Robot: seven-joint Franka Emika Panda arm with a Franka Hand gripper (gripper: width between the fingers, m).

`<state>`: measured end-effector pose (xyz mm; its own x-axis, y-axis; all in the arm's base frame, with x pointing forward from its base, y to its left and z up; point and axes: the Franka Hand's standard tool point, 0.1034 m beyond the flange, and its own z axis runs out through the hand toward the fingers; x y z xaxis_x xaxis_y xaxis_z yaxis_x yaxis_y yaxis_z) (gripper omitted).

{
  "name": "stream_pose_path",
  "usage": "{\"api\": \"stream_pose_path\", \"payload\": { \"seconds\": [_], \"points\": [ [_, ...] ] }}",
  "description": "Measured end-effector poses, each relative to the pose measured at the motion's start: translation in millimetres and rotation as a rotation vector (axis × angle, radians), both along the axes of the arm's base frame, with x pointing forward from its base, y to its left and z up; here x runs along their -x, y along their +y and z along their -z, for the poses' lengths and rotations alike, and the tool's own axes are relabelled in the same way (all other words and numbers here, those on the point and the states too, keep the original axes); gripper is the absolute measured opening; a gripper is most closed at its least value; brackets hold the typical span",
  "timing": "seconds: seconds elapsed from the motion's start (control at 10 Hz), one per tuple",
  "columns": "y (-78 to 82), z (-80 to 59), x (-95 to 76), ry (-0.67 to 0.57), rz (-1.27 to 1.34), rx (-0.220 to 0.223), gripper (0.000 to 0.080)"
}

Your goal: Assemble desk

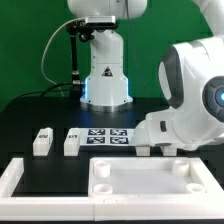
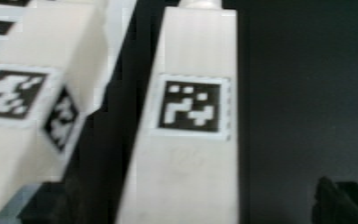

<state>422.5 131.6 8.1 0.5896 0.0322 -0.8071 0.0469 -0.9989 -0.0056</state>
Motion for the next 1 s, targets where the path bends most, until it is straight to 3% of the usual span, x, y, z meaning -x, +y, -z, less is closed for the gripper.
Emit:
{"api": "stream_pose_path", "payload": {
  "seconds": [0.2, 0.4, 0.9, 1.0],
  "points": [
    [-0.1, 0.1, -0.8, -0.002, -0.004, -0.007, 0.064],
    [0.2, 0.2, -0.6, -0.001, -0.005, -0.007, 0.0303],
    [0.3, 0.2, -0.6, -0.001, -0.005, -0.007, 0.0287],
    [-1.4, -6.4, -3.1, 0.012, -0.029, -0.038, 0.0287]
  ]
}}
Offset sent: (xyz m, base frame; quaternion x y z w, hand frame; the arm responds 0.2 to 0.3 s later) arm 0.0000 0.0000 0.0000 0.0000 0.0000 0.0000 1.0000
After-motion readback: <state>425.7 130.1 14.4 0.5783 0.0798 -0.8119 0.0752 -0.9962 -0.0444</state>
